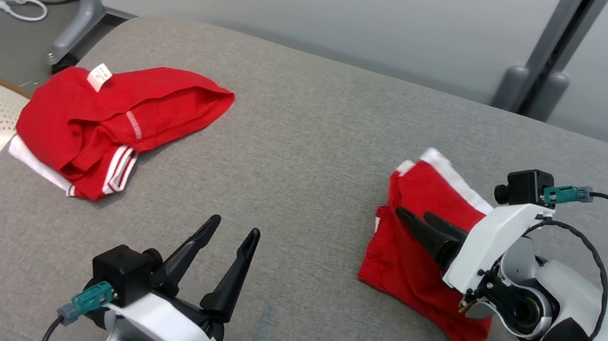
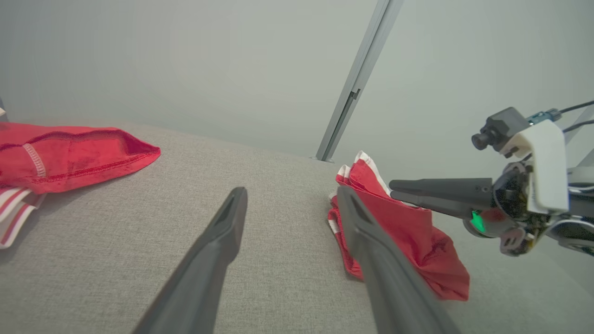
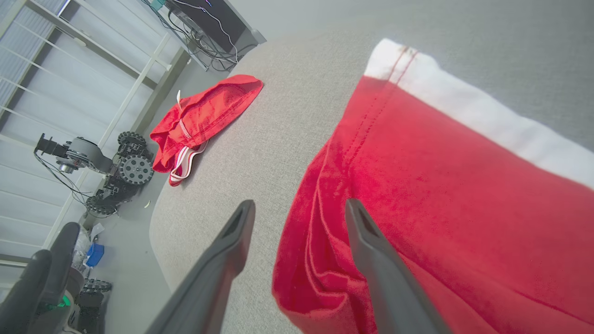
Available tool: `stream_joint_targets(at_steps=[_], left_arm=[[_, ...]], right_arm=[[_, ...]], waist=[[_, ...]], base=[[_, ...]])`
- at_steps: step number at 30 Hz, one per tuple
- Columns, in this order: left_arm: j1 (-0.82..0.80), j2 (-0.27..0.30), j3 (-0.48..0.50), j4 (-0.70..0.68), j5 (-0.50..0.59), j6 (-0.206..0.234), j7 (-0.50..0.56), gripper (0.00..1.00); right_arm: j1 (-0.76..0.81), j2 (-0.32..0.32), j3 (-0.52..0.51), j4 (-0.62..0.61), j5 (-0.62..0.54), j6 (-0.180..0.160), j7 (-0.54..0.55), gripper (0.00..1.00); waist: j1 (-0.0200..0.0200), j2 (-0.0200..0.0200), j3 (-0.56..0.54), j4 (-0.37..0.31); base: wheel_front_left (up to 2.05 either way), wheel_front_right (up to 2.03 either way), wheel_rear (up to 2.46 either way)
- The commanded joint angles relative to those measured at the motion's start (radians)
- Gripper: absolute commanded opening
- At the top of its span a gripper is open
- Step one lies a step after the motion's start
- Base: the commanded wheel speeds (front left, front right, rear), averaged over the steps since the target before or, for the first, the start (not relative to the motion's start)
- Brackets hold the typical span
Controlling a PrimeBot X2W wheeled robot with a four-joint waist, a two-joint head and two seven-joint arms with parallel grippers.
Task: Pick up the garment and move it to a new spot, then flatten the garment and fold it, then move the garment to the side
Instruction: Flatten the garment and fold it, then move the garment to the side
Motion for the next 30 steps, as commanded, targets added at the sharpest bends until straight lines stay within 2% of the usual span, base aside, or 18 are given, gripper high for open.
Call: stream_joint_targets(at_steps=[1, 5, 10, 17, 24, 29, 30], left_arm=[[0.009, 0.01, 0.008, -0.003, 0.008, 0.0, -0.004, 1.0], [0.017, 0.023, 0.014, -0.01, 0.009, 0.006, -0.003, 1.0], [0.022, 0.028, 0.014, -0.018, 0.009, 0.012, 0.001, 1.0], [0.021, 0.034, 0.01, -0.026, 0.007, 0.015, 0.003, 1.0], [0.022, 0.036, 0.001, -0.023, 0.006, 0.009, 0.005, 1.0], [0.02, 0.035, -0.005, -0.022, 0.008, 0.009, 0.008, 1.0], [0.019, 0.036, -0.005, -0.021, 0.007, 0.009, 0.009, 1.0]], right_arm=[[0.013, -0.011, -0.01, -0.021, 0.005, 0.0, -0.012, 1.0], [0.024, -0.045, -0.031, -0.093, 0.012, 0.0, -0.045, 1.0], [0.045, -0.119, -0.064, -0.175, -0.008, 0.0, -0.128, 1.0], [0.093, -0.208, -0.079, -0.186, -0.057, 0.0, -0.258, 1.0], [0.131, -0.201, -0.06, -0.112, -0.06, 0.0, -0.282, 1.0], [0.154, -0.165, -0.074, -0.03, 0.014, 0.0, -0.224, 1.0], [0.163, -0.151, -0.082, -0.002, 0.056, 0.0, -0.177, 1.0]], waist=[[0.0, 0.0, -0.008, -0.021], [0.0, 0.0, -0.016, -0.056], [0.0, 0.0, -0.027, -0.091], [0.0, 0.0, -0.032, -0.109], [0.0, 0.0, -0.034, -0.1], [0.0, 0.0, -0.03, -0.079], [0.0, 0.0, -0.027, -0.069]], base=[[0.0, 0.0, 0.0], [0.0, 0.0, 0.0], [0.0, 0.0, 0.0], [0.0, 0.0, 0.0], [0.0, 0.0, 0.0], [0.0, 0.0, 0.0], [0.0, 0.0, 0.0]])
